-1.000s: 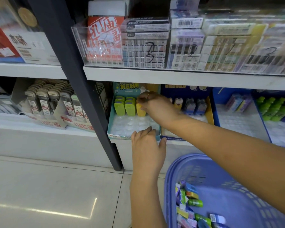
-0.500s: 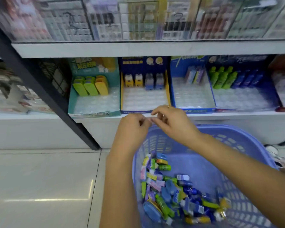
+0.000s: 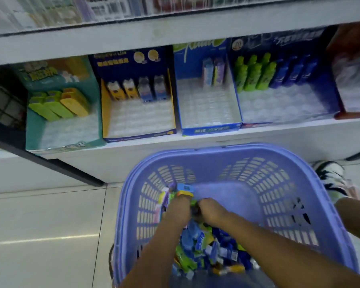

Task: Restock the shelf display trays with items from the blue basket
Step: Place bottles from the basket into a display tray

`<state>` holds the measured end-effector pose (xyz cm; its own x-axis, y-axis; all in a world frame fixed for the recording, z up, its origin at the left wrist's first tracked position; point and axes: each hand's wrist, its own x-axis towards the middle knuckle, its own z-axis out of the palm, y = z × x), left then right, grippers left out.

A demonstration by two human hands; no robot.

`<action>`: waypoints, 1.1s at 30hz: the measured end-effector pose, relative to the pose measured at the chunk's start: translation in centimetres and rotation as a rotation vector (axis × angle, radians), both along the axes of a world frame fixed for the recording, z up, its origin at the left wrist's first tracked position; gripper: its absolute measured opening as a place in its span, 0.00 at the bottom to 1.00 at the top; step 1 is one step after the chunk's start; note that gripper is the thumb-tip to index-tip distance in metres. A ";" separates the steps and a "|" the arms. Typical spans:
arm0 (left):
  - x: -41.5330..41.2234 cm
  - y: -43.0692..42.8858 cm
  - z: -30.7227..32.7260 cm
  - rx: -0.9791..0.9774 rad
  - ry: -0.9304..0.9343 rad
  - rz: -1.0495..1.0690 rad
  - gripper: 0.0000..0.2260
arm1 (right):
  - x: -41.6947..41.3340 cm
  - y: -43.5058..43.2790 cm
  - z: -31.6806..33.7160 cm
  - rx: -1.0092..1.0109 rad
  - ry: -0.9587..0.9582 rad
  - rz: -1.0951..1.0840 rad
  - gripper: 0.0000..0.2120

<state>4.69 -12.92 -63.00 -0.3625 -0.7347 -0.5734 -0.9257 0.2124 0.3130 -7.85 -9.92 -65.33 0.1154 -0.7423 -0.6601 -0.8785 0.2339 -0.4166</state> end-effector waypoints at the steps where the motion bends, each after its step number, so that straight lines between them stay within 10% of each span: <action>1: 0.0 0.2 -0.9 -0.039 -0.026 -0.018 0.17 | 0.3 0.0 -0.3 -0.016 0.002 0.027 0.12; 8: -0.7 0.9 -3.7 -0.171 -0.121 -0.032 0.20 | -0.2 -0.6 -0.4 0.033 0.013 0.199 0.11; 17: -1.7 0.2 -2.6 -0.141 -0.092 0.113 0.16 | -7.5 -1.6 5.7 -0.061 -0.274 -0.268 0.13; 23: -5.8 -2.3 6.5 0.510 0.714 0.794 0.09 | -10.0 -2.3 15.3 -0.165 -0.749 -0.513 0.11; 27: -6.4 -2.8 13.4 0.854 1.171 0.768 0.12 | -10.8 -1.8 20.6 -0.362 -0.994 -0.609 0.10; 33: -7.3 -2.4 18.6 0.626 1.299 0.516 0.07 | -11.9 -1.0 24.7 -0.542 -1.017 -0.583 0.14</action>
